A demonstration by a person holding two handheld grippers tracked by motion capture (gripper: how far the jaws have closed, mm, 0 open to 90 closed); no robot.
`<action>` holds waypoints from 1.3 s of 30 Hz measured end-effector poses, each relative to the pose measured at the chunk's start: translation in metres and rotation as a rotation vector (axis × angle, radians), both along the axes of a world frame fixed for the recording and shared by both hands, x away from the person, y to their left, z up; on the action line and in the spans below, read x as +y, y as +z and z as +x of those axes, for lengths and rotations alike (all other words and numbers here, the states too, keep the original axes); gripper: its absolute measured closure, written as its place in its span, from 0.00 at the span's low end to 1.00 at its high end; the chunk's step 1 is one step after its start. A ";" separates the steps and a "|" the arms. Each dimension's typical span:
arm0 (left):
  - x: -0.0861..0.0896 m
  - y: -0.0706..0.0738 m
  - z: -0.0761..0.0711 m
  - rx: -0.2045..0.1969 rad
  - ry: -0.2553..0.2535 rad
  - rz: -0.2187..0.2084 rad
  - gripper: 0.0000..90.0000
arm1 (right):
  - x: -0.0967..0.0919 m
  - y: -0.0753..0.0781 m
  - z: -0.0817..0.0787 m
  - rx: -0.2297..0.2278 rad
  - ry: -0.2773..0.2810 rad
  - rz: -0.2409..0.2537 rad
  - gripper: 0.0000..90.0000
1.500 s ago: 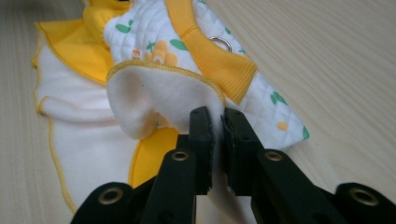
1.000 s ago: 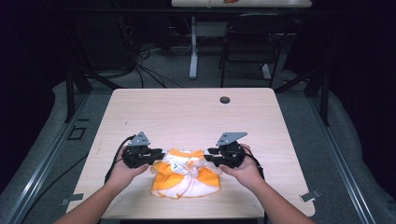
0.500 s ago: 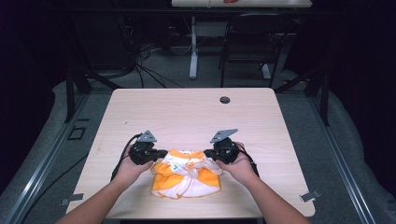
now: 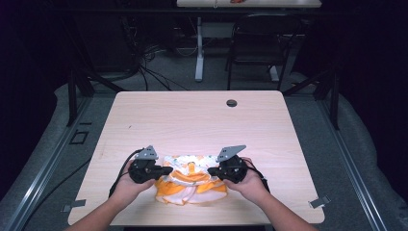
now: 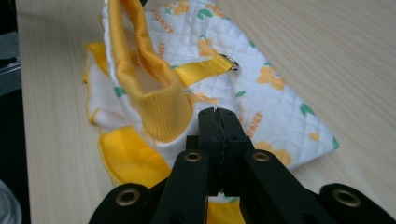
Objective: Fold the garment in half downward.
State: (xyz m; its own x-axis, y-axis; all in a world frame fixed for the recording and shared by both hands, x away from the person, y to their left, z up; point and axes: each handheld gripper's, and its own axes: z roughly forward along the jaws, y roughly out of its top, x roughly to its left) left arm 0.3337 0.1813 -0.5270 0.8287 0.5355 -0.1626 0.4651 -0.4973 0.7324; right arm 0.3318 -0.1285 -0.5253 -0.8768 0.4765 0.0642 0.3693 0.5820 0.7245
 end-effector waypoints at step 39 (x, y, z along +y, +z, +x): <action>0.003 -0.043 -0.023 0.042 -0.020 0.058 1.00 | 0.002 -0.044 -0.028 0.091 0.038 -0.054 1.00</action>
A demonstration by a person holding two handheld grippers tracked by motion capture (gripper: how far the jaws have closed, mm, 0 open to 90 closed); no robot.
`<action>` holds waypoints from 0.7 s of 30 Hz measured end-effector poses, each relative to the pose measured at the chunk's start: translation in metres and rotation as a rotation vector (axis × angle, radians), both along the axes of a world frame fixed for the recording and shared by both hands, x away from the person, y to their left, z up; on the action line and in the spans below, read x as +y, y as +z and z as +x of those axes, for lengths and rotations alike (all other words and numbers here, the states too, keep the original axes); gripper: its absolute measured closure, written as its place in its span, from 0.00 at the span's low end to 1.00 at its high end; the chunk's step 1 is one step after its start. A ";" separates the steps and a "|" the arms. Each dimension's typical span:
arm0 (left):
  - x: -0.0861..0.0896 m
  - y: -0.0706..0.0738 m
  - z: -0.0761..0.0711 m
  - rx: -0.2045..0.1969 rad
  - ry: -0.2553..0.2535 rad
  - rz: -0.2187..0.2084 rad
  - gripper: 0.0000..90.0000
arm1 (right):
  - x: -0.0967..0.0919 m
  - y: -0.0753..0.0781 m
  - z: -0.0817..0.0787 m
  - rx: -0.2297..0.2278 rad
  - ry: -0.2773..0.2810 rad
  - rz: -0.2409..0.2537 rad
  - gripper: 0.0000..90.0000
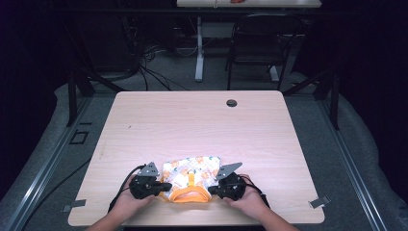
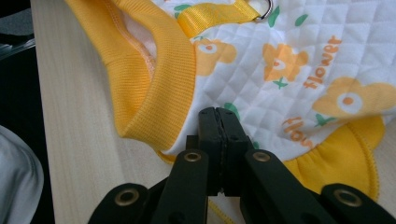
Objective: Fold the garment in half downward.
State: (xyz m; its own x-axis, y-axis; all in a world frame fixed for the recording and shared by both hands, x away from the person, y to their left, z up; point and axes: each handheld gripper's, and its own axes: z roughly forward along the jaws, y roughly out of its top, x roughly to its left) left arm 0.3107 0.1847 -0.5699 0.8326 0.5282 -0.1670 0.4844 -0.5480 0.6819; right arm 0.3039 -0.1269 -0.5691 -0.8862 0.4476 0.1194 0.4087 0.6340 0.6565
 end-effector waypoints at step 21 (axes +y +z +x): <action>-0.004 -0.002 0.027 -0.004 0.057 0.001 1.00 | 0.004 0.000 0.022 -0.021 -0.042 -0.030 1.00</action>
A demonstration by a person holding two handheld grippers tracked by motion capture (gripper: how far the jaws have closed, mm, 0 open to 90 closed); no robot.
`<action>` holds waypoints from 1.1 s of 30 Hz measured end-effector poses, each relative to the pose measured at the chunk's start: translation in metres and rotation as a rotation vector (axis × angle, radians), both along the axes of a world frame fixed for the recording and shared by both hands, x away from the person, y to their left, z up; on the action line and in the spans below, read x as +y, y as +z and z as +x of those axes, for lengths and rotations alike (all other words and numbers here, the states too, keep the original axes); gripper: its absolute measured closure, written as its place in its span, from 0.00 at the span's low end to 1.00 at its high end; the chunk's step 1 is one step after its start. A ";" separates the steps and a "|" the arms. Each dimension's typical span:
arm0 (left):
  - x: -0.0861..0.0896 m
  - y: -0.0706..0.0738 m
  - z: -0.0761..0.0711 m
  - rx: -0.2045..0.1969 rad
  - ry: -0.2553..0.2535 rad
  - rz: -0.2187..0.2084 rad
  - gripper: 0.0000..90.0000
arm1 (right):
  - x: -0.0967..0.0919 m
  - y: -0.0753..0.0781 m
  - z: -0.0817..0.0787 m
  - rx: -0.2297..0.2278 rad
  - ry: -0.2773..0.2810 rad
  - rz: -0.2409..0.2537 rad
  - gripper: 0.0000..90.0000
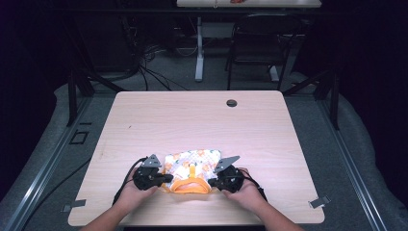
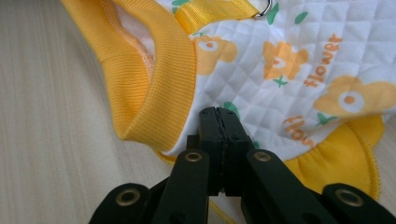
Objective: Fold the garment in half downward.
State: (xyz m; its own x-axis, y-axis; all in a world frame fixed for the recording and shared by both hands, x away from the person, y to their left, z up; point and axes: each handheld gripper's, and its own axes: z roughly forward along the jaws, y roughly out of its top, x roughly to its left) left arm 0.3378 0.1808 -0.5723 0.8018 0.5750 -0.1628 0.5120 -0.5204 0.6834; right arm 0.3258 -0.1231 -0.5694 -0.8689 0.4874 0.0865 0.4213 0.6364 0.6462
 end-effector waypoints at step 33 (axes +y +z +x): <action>-0.002 -0.004 0.050 -0.018 0.145 -0.029 1.00 | 0.004 0.001 0.052 0.022 -0.118 0.011 0.99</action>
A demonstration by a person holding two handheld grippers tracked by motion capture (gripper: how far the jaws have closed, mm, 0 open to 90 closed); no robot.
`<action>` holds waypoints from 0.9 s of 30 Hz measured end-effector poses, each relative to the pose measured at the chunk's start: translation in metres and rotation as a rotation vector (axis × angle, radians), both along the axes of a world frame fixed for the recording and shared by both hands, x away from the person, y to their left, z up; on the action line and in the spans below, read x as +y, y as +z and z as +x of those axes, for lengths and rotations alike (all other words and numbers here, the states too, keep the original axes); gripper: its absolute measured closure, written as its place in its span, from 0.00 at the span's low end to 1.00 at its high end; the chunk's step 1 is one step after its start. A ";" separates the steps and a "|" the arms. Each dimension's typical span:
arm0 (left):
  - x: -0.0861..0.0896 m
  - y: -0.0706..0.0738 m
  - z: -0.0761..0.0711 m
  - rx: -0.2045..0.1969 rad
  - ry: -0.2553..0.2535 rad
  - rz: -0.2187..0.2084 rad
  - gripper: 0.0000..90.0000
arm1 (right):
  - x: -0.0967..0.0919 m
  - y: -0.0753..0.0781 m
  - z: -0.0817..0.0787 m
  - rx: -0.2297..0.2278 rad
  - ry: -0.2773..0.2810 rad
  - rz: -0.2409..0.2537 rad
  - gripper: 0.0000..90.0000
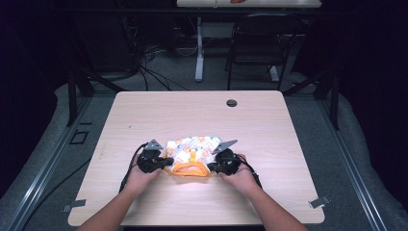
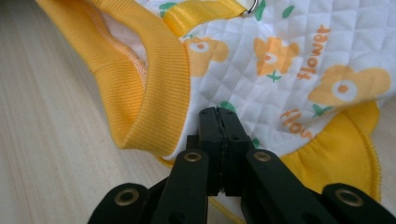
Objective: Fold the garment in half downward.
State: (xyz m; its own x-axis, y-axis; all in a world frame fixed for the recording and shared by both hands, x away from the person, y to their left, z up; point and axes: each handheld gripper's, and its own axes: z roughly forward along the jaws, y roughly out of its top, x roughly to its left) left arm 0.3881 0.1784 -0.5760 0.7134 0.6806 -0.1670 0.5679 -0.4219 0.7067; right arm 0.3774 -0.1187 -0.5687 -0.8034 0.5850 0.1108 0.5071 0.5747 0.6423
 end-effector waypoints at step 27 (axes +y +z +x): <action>-0.006 0.004 0.006 -0.016 0.023 0.022 1.00 | 0.000 0.002 0.010 -0.009 -0.063 0.010 0.98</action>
State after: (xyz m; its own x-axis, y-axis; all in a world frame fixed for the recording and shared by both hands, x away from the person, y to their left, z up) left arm 0.3942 0.1727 -0.5717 0.7000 0.7002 -0.1402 0.5662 -0.4247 0.7064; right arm 0.3878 -0.1188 -0.5670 -0.7658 0.6336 0.1102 0.5366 0.5352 0.6524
